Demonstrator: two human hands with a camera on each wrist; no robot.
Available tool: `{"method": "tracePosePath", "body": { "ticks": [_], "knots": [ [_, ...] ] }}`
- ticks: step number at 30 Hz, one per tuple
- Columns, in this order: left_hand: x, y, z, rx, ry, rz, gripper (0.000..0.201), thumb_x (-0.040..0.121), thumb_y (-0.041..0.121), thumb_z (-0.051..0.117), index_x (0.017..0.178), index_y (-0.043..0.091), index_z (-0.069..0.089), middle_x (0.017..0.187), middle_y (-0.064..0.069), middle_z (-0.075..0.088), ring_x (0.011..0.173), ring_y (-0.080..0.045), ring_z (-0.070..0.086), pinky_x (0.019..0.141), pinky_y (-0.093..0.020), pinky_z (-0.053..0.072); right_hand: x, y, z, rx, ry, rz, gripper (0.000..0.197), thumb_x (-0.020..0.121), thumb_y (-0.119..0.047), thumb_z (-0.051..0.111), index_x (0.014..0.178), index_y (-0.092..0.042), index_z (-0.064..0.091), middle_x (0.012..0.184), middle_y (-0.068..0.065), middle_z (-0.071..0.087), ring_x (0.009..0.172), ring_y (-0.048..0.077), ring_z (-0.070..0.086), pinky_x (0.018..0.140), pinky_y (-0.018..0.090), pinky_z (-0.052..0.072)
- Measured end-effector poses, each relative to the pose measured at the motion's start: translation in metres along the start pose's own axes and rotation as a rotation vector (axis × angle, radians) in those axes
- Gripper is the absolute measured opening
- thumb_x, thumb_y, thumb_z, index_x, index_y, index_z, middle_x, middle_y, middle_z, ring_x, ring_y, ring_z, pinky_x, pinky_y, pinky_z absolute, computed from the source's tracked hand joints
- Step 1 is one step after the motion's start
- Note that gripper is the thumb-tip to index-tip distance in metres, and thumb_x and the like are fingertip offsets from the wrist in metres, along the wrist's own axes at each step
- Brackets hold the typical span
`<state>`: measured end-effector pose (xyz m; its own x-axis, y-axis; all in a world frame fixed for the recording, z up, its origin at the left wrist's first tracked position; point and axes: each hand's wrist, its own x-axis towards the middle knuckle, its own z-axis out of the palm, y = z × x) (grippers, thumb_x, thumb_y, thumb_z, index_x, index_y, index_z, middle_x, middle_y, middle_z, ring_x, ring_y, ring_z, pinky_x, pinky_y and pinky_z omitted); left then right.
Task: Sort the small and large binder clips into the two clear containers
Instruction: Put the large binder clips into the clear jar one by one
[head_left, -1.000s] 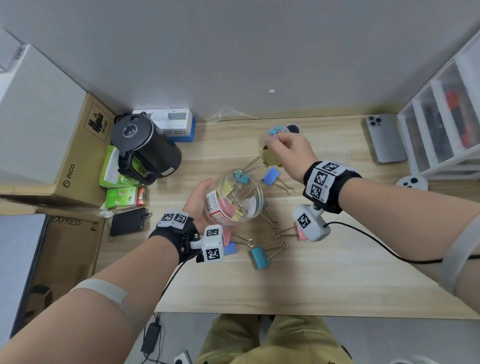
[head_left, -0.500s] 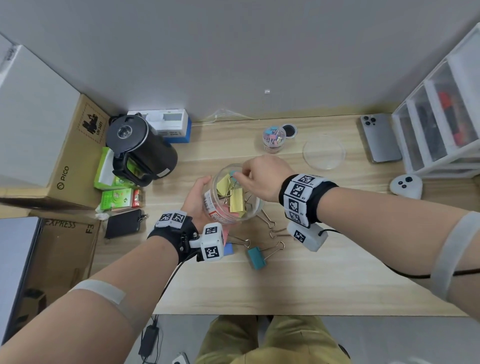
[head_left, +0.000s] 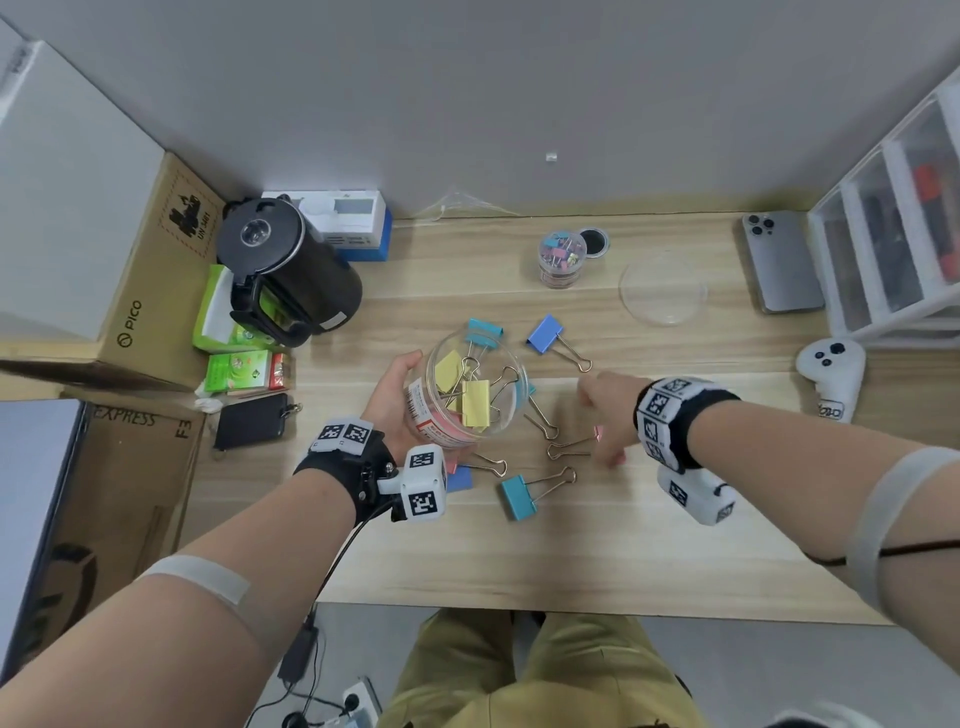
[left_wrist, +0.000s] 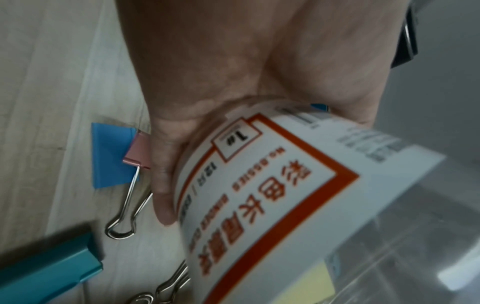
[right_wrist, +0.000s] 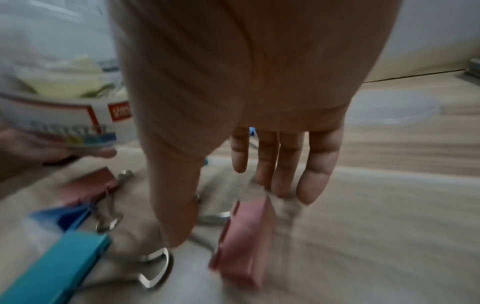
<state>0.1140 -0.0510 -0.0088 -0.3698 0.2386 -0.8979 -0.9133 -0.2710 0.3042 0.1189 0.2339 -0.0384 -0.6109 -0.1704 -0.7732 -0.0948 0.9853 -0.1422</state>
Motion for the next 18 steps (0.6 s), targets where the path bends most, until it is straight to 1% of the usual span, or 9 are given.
{"method": "tracePosePath", "body": {
  "ticks": [3,4,6,8,10,13,14,16,18],
  "knots": [
    [-0.003,-0.003,-0.002,0.011,0.012,-0.017,0.081,0.083,0.068,0.054,0.134,0.006,0.063,0.134,-0.027,0.062,0.112,-0.044,0.059,0.108,-0.059,0.04,0.006,-0.001,0.021,-0.184,0.027,-0.039,0.077,0.054,-0.037,0.089,0.116,-0.02,0.047,0.114,0.001,0.049,0.102,0.024,0.056,0.071,0.032,0.047],
    [-0.003,-0.003,-0.002,0.016,0.025,-0.014,0.081,0.083,0.068,0.053,0.135,0.006,0.063,0.135,-0.028,0.06,0.11,-0.044,0.06,0.104,-0.058,0.045,0.007,-0.002,0.025,-0.216,0.06,-0.061,0.07,0.059,-0.033,0.086,0.116,-0.02,0.047,0.115,0.001,0.05,0.103,0.024,0.055,0.074,0.034,0.049],
    [-0.004,-0.002,-0.002,0.013,0.039,0.001,0.08,0.085,0.068,0.051,0.136,0.007,0.062,0.136,-0.028,0.059,0.104,-0.044,0.062,0.085,-0.055,0.056,0.012,-0.003,0.028,-0.225,0.098,-0.086,0.056,0.067,-0.027,0.078,0.115,-0.02,0.05,0.113,0.001,0.054,0.101,0.024,0.055,0.076,0.035,0.051],
    [-0.007,-0.001,-0.002,0.016,0.041,-0.003,0.08,0.085,0.068,0.051,0.135,0.006,0.062,0.135,-0.029,0.06,0.099,-0.044,0.064,0.076,-0.053,0.058,0.012,-0.003,0.023,-0.192,0.083,-0.075,0.046,0.066,-0.029,0.076,0.107,-0.02,0.058,0.106,0.001,0.06,0.093,0.023,0.061,0.075,0.034,0.055],
    [-0.009,-0.001,-0.004,0.015,0.03,0.001,0.078,0.085,0.068,0.051,0.128,0.005,0.067,0.128,-0.029,0.065,0.098,-0.043,0.064,0.081,-0.054,0.056,0.008,0.0,0.01,-0.1,0.084,-0.078,0.035,0.063,-0.032,0.073,0.095,-0.021,0.063,0.096,-0.001,0.064,0.083,0.021,0.065,0.073,0.035,0.059],
    [-0.012,0.0,-0.007,0.002,0.038,0.034,0.068,0.089,0.065,0.049,0.103,0.005,0.078,0.107,-0.026,0.072,0.094,-0.041,0.065,0.092,-0.054,0.05,-0.004,0.007,-0.018,0.155,0.223,-0.124,0.031,0.062,-0.033,0.073,0.091,-0.024,0.064,0.09,-0.006,0.064,0.081,0.019,0.063,0.075,0.034,0.057],
    [-0.012,0.001,-0.008,-0.005,0.047,0.043,0.067,0.089,0.064,0.049,0.102,0.005,0.078,0.106,-0.025,0.073,0.096,-0.041,0.065,0.096,-0.055,0.049,-0.01,0.007,-0.029,0.245,0.294,-0.159,0.031,0.063,-0.034,0.075,0.091,-0.025,0.064,0.089,-0.006,0.063,0.082,0.018,0.063,0.075,0.034,0.056],
    [-0.015,0.003,-0.008,-0.011,0.058,0.053,0.067,0.088,0.064,0.051,0.116,0.006,0.073,0.116,-0.026,0.071,0.105,-0.042,0.064,0.101,-0.057,0.047,-0.022,0.0,-0.052,0.377,0.427,-0.259,0.031,0.061,-0.041,0.075,0.087,-0.028,0.063,0.086,-0.009,0.062,0.081,0.017,0.063,0.075,0.033,0.054],
    [-0.016,0.006,-0.008,-0.013,0.064,0.069,0.067,0.089,0.062,0.05,0.12,0.007,0.069,0.118,-0.025,0.071,0.106,-0.042,0.064,0.099,-0.057,0.049,-0.034,-0.014,-0.072,0.424,0.51,-0.354,0.032,0.061,-0.046,0.075,0.087,-0.03,0.064,0.085,-0.012,0.063,0.081,0.014,0.062,0.073,0.03,0.052]
  ]
}}
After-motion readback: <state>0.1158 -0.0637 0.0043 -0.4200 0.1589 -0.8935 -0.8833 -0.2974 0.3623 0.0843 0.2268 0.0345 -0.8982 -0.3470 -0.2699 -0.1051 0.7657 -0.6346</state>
